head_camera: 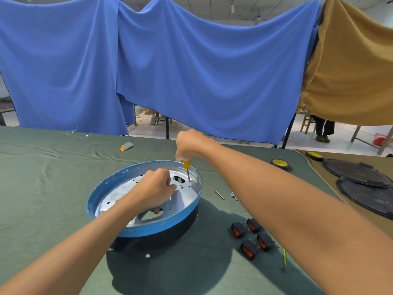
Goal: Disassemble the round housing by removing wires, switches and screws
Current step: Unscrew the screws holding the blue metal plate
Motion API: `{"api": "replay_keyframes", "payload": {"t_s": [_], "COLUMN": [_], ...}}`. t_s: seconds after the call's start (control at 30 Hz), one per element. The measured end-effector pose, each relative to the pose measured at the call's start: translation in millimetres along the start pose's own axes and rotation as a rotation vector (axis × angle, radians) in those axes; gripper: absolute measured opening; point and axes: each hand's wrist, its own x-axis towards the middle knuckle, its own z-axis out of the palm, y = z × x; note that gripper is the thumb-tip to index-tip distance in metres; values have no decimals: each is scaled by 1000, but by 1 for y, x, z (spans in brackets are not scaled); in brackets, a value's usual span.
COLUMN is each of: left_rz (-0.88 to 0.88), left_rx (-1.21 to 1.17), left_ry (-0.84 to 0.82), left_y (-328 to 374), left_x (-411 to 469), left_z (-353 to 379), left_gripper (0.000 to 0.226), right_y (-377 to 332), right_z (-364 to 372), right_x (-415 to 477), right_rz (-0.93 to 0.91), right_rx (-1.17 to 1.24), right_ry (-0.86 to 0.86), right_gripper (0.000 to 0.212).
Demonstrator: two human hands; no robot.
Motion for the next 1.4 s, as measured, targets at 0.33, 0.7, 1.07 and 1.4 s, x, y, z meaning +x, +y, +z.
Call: {"api": "replay_keyframes", "payload": {"t_s": [0.33, 0.7, 1.07, 1.4], "left_rz": [-11, 6, 51, 63], "left_rx": [-46, -46, -60, -63], "left_ry": [-91, -24, -33, -23], "left_y": [1, 3, 1, 5], "left_x": [-4, -1, 3, -1], "left_z": [10, 1, -16, -8], "left_gripper": [27, 35, 39, 41], "right_y": [12, 2, -5, -3], "right_z": [0, -16, -28, -34], "right_x": [-10, -9, -4, -2], "right_rz": [-73, -117, -112, -91], "right_rx": [34, -130, -158, -98], "right_ry": [-337, -285, -244, -98], "right_gripper": [10, 11, 12, 27]}}
